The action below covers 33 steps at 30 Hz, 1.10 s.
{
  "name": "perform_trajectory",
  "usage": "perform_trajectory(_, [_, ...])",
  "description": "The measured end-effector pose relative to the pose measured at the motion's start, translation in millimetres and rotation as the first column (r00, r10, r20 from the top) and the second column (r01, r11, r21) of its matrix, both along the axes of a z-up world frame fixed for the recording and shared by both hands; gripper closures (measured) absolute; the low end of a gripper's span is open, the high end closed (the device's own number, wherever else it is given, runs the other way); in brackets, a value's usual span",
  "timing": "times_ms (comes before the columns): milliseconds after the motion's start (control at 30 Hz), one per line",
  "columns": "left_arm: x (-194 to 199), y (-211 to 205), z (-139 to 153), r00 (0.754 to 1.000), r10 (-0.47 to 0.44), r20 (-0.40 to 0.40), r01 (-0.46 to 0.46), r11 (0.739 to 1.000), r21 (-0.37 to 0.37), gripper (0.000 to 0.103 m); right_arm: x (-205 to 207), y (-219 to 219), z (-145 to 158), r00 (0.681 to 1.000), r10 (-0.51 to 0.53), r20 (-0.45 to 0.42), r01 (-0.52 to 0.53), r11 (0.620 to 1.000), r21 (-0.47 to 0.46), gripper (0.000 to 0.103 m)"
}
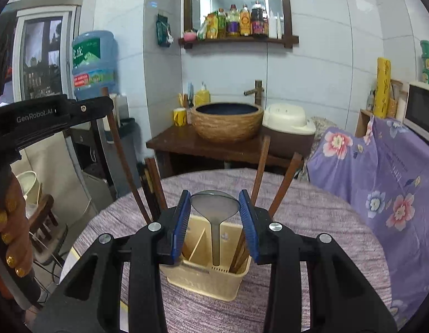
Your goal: Organize utensils
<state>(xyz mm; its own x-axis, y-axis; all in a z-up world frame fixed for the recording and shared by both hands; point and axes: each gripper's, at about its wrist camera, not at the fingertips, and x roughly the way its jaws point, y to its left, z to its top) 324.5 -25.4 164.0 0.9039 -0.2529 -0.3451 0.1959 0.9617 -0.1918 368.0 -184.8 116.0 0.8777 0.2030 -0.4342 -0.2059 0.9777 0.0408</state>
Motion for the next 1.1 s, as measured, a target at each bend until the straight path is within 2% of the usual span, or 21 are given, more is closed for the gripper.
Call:
perform_trajectory(200, [8, 3, -37, 0.997, -0.009, -0.08, 0.01, 1.0, 0.006, 0.095, 6, 1, -27, 0.999, -0.003, -0.049, 0.003, 1.0, 0.004, 0.066])
perform_trajectory(300, [14, 4, -46, 0.994, -0.01, -0.105, 0.011, 1.0, 0.005, 0.095, 10, 0, -38, 0.997, -0.011, -0.073, 0.012, 1.0, 0.008, 0.066])
perform_trajectory(500, [10, 2, -51, 0.995, -0.02, -0.093, 0.022, 1.0, 0.019, 0.095, 9, 0, -47, 0.997, -0.017, -0.075, 0.017, 1.0, -0.001, 0.066])
perform_trajectory(567, [7, 3, -49, 0.996, -0.02, -0.092, 0.021, 1.0, 0.012, 0.095, 5, 0, -46, 0.998, -0.013, -0.069, 0.013, 1.0, 0.001, 0.064])
perform_trajectory(633, [1, 6, -47, 0.996, -0.015, -0.084, 0.015, 1.0, 0.007, 0.094, -3, -3, -44, 0.999, -0.017, -0.049, 0.017, 1.0, 0.001, 0.05])
perform_trajectory(700, [-8, 11, -47, 0.998, -0.01, -0.066, 0.01, 1.0, 0.0, 0.08, -19, -7, -41, 1.0, -0.019, -0.016, 0.019, 1.0, -0.001, 0.042])
perform_trajectory(767, [-26, 20, -49, 1.0, 0.002, -0.028, -0.003, 1.0, -0.012, 0.029, -45, -13, -41, 0.999, -0.03, 0.033, 0.031, 0.999, -0.02, 0.031])
perform_trajectory(800, [-34, 23, -52, 1.0, 0.011, -0.011, -0.011, 1.0, -0.014, 0.021, -56, -17, -43, 0.998, -0.033, 0.054, 0.035, 0.999, -0.027, 0.021])
perform_trajectory(833, [-46, 26, -57, 1.0, 0.011, 0.007, -0.011, 1.0, -0.007, 0.016, -70, -20, -46, 0.997, -0.035, 0.076, 0.038, 0.998, -0.039, 0.014])
perform_trajectory(933, [-76, 29, -78, 1.0, -0.011, 0.022, 0.009, 0.999, 0.051, 0.005, -109, -32, -65, 0.991, -0.064, 0.119, 0.077, 0.991, -0.106, 0.009])
perform_trajectory(1000, [-101, 31, -97, 1.0, -0.016, 0.022, 0.014, 0.996, 0.087, 0.005, -131, -40, -81, 0.991, -0.084, 0.104, 0.097, 0.987, -0.128, 0.007])
perform_trajectory(1100, [-137, 31, -120, 0.999, -0.025, 0.03, 0.021, 0.993, 0.115, 0.005, -163, -51, -109, 0.993, -0.099, 0.063, 0.106, 0.988, -0.11, 0.006])
